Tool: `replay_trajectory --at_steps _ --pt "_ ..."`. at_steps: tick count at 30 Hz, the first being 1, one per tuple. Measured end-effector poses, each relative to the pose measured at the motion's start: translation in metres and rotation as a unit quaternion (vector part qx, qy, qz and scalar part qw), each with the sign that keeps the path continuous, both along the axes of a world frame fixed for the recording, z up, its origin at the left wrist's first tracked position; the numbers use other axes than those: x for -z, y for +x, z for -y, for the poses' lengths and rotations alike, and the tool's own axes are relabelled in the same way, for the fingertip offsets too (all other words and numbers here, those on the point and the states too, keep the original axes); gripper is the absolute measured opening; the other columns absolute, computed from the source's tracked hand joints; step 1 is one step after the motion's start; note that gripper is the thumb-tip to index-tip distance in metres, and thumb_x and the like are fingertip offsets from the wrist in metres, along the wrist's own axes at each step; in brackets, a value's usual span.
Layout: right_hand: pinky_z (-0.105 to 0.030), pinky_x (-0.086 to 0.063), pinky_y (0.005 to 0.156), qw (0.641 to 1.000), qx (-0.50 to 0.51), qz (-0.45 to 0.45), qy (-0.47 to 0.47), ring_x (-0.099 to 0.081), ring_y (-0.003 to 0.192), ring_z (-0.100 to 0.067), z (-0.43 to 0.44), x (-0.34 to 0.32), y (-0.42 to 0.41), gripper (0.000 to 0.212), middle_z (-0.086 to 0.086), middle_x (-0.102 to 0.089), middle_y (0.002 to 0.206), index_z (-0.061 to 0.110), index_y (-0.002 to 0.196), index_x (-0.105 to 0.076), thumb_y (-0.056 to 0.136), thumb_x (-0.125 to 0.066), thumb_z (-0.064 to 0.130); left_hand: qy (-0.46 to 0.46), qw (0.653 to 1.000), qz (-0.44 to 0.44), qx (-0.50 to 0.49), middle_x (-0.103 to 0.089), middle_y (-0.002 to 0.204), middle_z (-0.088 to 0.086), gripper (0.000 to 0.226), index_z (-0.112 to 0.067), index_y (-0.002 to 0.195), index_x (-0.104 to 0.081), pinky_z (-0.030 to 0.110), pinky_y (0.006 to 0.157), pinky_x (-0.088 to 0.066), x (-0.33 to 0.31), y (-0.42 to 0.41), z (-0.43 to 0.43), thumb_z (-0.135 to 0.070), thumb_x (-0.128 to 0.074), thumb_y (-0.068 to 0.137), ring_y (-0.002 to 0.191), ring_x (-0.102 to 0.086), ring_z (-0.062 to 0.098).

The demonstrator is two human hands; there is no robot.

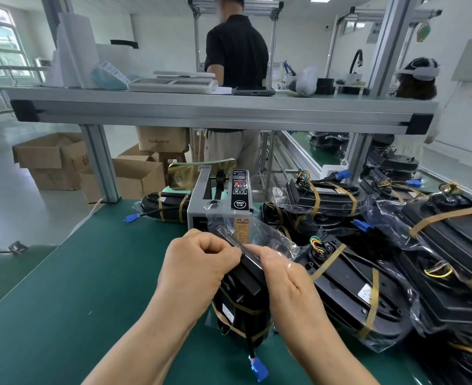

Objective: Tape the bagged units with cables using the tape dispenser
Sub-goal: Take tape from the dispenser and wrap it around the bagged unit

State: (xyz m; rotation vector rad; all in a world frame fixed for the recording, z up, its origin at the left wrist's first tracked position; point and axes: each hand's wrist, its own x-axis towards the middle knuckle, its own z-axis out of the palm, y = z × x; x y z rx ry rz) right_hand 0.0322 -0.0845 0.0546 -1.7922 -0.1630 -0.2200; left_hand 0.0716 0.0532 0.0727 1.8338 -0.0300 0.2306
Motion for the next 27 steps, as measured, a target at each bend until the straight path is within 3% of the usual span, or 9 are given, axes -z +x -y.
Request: replay_trajectory --at_steps 3,6,10,13,16,18,21,25,27 --pt "-0.047 -0.056 0.077 1.0 0.002 -0.002 0.0 -0.069 0.083 -0.018 0.0 0.001 -0.001 0.048 -0.003 -0.074 0.086 0.037 0.102 -0.071 0.095 -0.025 0.05 0.011 1.0 0.009 0.003 -0.061 0.074 -0.017 0.018 -0.027 0.058 -0.071 0.025 0.063 -0.044 0.002 -0.001 -0.002 -0.025 -0.082 0.072 0.057 -0.057 -0.002" --pt "-0.045 -0.056 0.078 1.0 0.007 -0.001 0.001 -0.069 0.084 -0.017 0.0 0.001 -0.001 0.047 -0.001 -0.074 0.088 0.036 0.102 -0.072 0.097 -0.026 0.048 0.012 1.0 0.005 -0.006 -0.059 0.07 -0.02 0.015 -0.033 0.065 -0.07 0.027 0.061 -0.045 0.003 -0.001 -0.003 -0.042 -0.08 0.061 0.056 -0.055 -0.001" --pt "-0.035 -0.057 0.074 1.0 0.014 -0.001 -0.022 -0.069 0.082 -0.012 0.0 -0.001 -0.003 0.044 0.001 -0.074 0.088 0.038 0.1 -0.071 0.109 -0.028 0.036 -0.003 0.999 -0.024 -0.037 -0.056 0.072 -0.014 0.049 -0.03 0.078 -0.06 0.034 0.066 -0.052 0.004 -0.001 -0.003 -0.058 -0.072 0.04 0.06 -0.052 0.004" --pt "-0.023 -0.053 0.064 1.0 0.02 -0.004 -0.023 -0.068 0.076 -0.009 0.001 -0.004 -0.006 0.044 0.003 -0.074 0.086 0.04 0.095 -0.07 0.109 -0.029 0.033 0.004 0.999 -0.024 -0.035 -0.054 0.078 -0.011 0.058 -0.03 0.079 -0.059 0.033 0.066 -0.05 0.005 -0.003 -0.001 -0.065 -0.07 0.033 0.066 -0.052 0.008" --pt "-0.029 -0.055 0.064 1.0 0.011 -0.004 -0.018 -0.069 0.075 -0.015 0.0 -0.006 -0.008 0.046 -0.003 -0.074 0.087 0.038 0.095 -0.072 0.109 -0.028 0.034 -0.015 0.999 -0.023 -0.046 -0.053 0.067 -0.014 0.052 -0.029 0.073 -0.06 0.028 0.059 -0.043 0.008 0.0 0.0 -0.064 -0.074 0.037 0.056 -0.048 0.004" --pt "-0.036 -0.054 0.066 1.0 0.008 -0.002 -0.013 -0.069 0.077 -0.021 -0.001 -0.006 -0.008 0.046 -0.009 -0.073 0.087 0.037 0.096 -0.073 0.109 -0.029 0.036 -0.038 0.998 -0.019 -0.045 -0.05 0.057 -0.016 0.037 -0.029 0.069 -0.061 0.028 0.057 -0.041 0.01 0.004 -0.001 -0.055 -0.082 0.053 0.048 -0.044 0.0" --pt "-0.034 -0.054 0.064 1.0 0.005 -0.001 0.001 -0.068 0.076 -0.024 -0.001 -0.006 -0.009 0.045 -0.011 -0.072 0.086 0.03 0.095 -0.073 0.108 -0.03 0.037 -0.06 0.997 -0.014 -0.039 -0.048 0.052 -0.016 0.025 -0.029 0.063 -0.062 0.027 0.056 -0.039 0.013 0.008 -0.001 -0.038 -0.084 0.072 0.046 -0.042 -0.001" --pt "-0.028 -0.055 0.06 1.0 0.011 0.0 0.006 -0.068 0.074 -0.02 0.001 -0.006 -0.009 0.044 -0.008 -0.073 0.086 0.034 0.095 -0.073 0.108 -0.031 0.036 -0.055 0.998 -0.016 -0.03 -0.048 0.052 -0.017 0.025 -0.029 0.069 -0.063 0.024 0.054 -0.039 0.013 0.008 0.001 -0.04 -0.085 0.069 0.046 -0.043 -0.002" --pt "-0.034 -0.055 0.066 1.0 0.019 -0.002 -0.005 -0.068 0.076 -0.019 0.002 -0.003 -0.008 0.044 -0.006 -0.073 0.086 0.036 0.095 -0.072 0.109 -0.03 0.034 -0.041 0.998 -0.026 -0.027 -0.051 0.06 -0.016 0.04 -0.026 0.076 -0.062 0.025 0.058 -0.041 0.012 0.004 0.003 -0.051 -0.084 0.054 0.048 -0.045 -0.003"
